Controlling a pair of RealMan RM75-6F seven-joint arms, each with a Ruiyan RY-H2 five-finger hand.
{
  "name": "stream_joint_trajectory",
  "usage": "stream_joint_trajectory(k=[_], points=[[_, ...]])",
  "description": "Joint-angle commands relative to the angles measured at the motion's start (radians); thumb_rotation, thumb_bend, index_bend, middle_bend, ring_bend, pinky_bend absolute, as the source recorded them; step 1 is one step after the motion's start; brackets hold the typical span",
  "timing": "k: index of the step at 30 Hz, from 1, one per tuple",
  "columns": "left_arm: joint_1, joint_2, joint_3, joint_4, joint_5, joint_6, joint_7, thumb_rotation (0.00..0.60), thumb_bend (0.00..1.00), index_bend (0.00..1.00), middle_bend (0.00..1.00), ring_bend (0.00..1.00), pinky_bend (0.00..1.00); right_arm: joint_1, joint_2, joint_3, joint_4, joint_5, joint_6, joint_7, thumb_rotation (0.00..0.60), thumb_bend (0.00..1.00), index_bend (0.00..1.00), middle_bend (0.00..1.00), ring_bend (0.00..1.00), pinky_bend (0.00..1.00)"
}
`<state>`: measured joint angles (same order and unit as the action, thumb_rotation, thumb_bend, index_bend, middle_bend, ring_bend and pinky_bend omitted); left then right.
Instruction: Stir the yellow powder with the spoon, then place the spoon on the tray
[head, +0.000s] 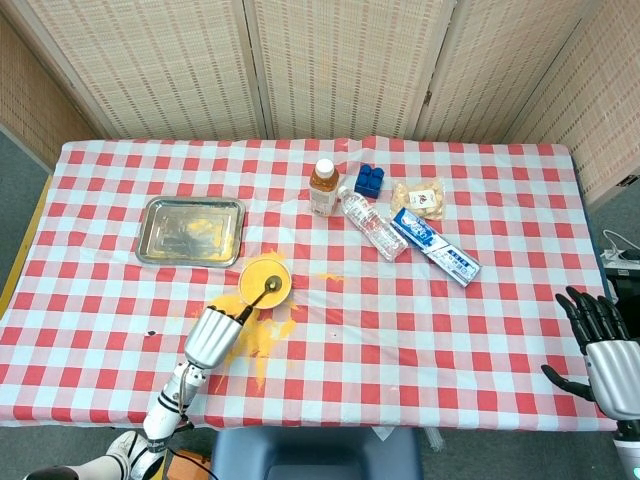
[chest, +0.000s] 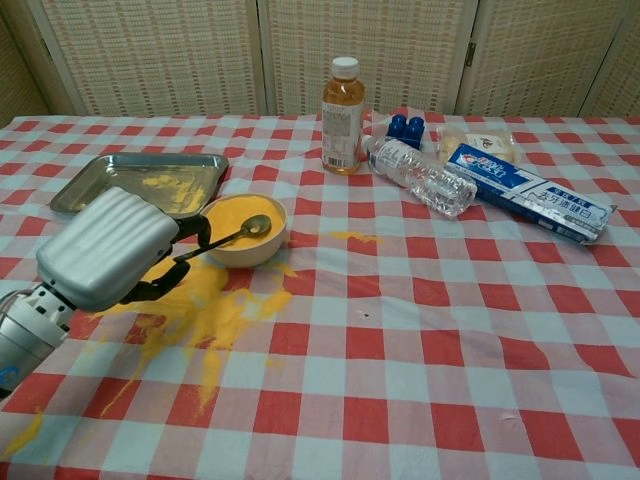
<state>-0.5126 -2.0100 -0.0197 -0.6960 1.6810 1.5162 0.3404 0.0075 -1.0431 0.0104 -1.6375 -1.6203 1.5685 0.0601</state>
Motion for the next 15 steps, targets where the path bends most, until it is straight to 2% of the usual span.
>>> stream_joint_trajectory(k=[1,15], points=[[0.000,0.000,-0.003,0.002,-0.005,-0.004,-0.001,0.600,0.45,0.43,1.00,1.00,1.00,0.000,0.000,0.000,0.000,0.000,-0.001,0.000,0.600,0.06,0.00,0.00,0.00,0.00],[0.001,0.005,-0.003,0.001,-0.006,0.004,-0.008,0.600,0.45,0.45,1.00,1.00,1.00,0.001,-0.002,0.000,0.000,0.000,-0.002,-0.004,0.600,0.06,0.00,0.00,0.00,0.00]])
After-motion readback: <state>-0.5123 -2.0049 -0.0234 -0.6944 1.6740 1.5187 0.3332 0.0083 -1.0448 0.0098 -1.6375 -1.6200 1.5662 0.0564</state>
